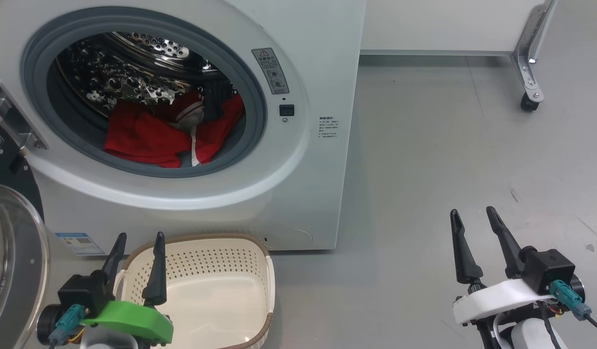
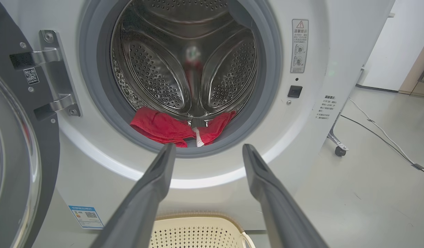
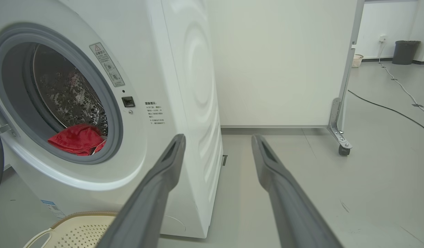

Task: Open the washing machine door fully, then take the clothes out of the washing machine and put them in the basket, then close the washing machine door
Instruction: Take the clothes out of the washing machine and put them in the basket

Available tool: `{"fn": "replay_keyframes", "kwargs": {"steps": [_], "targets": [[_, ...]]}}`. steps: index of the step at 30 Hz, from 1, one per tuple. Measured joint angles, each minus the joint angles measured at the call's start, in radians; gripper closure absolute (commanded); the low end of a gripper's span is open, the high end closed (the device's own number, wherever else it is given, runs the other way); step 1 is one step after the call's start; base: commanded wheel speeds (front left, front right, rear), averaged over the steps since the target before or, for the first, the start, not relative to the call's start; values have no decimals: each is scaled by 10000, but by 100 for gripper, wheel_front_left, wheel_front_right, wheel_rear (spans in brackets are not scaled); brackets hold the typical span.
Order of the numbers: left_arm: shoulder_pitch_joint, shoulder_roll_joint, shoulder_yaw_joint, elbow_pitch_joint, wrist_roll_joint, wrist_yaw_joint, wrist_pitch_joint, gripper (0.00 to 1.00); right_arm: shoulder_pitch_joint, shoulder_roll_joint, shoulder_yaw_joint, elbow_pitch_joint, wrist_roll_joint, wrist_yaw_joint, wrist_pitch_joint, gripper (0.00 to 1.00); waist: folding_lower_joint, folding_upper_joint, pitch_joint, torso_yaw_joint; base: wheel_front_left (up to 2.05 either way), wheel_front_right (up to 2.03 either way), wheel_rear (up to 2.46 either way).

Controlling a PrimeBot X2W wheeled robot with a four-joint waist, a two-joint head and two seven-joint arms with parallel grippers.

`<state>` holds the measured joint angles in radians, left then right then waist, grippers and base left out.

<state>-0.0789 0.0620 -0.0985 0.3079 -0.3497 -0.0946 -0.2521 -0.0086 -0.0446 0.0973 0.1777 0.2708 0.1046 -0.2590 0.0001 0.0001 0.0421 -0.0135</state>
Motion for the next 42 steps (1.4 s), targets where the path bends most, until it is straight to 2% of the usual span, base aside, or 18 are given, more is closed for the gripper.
{"fn": "replay_keyframes", "kwargs": {"steps": [42], "targets": [[0, -8, -13, 10, 345, 12, 0, 0, 0, 6, -12, 27, 0, 15, 0, 0, -1, 0, 19, -56, 4, -4, 0]]}}
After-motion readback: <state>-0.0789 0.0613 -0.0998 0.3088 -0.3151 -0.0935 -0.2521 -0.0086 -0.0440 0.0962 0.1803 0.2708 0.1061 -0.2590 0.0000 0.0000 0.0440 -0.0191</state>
